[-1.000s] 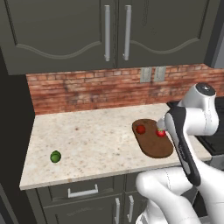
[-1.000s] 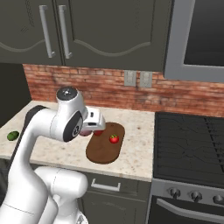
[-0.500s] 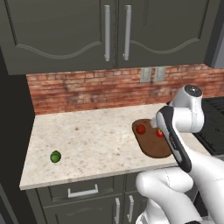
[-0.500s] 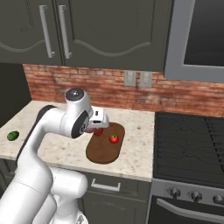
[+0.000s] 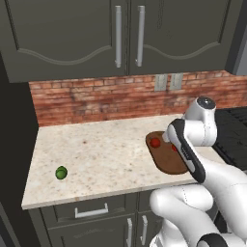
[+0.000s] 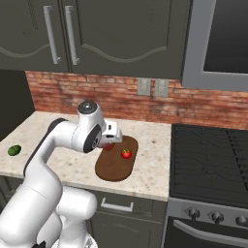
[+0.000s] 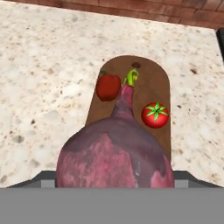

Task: Place the avocado, onion, tomato, and bell pepper on the cutting board.

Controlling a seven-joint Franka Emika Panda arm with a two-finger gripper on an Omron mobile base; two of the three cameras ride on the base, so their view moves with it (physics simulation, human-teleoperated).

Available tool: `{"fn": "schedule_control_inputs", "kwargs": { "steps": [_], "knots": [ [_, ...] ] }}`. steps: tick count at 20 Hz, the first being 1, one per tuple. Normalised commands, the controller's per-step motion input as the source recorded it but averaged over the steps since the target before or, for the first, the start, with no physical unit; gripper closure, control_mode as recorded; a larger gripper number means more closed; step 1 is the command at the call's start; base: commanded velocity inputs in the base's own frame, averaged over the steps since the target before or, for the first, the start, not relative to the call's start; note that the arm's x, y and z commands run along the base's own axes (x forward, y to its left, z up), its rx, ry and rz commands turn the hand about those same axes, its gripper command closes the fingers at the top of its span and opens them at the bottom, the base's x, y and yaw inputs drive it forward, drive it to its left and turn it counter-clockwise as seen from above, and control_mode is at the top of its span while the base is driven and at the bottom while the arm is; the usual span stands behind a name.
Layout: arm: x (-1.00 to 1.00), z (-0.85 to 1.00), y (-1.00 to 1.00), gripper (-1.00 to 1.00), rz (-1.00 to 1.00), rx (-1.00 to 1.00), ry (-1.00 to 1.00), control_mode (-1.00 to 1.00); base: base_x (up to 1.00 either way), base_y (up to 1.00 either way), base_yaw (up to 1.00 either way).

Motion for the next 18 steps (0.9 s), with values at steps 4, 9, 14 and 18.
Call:
{"fn": "schedule_control_inputs", "kwargs": {
  "steps": [4, 9, 14, 18],
  "knots": [
    [0.17, -0.26, 0.00, 1.00, 0.00, 0.00, 0.00, -1.00, 0.00, 0.00, 0.00],
    [0.12, -0.24, 0.00, 1.00, 0.00, 0.00, 0.00, -1.00, 0.00, 0.00, 0.00],
    [0.12, -0.23, 0.00, 1.00, 0.00, 0.00, 0.00, -1.00, 0.00, 0.00, 0.00],
    [0.16, -0.24, 0.03, 1.00, 0.00, 0.00, 0.01, -1.00, 0.00, 0.00, 0.00]
  ]
}}
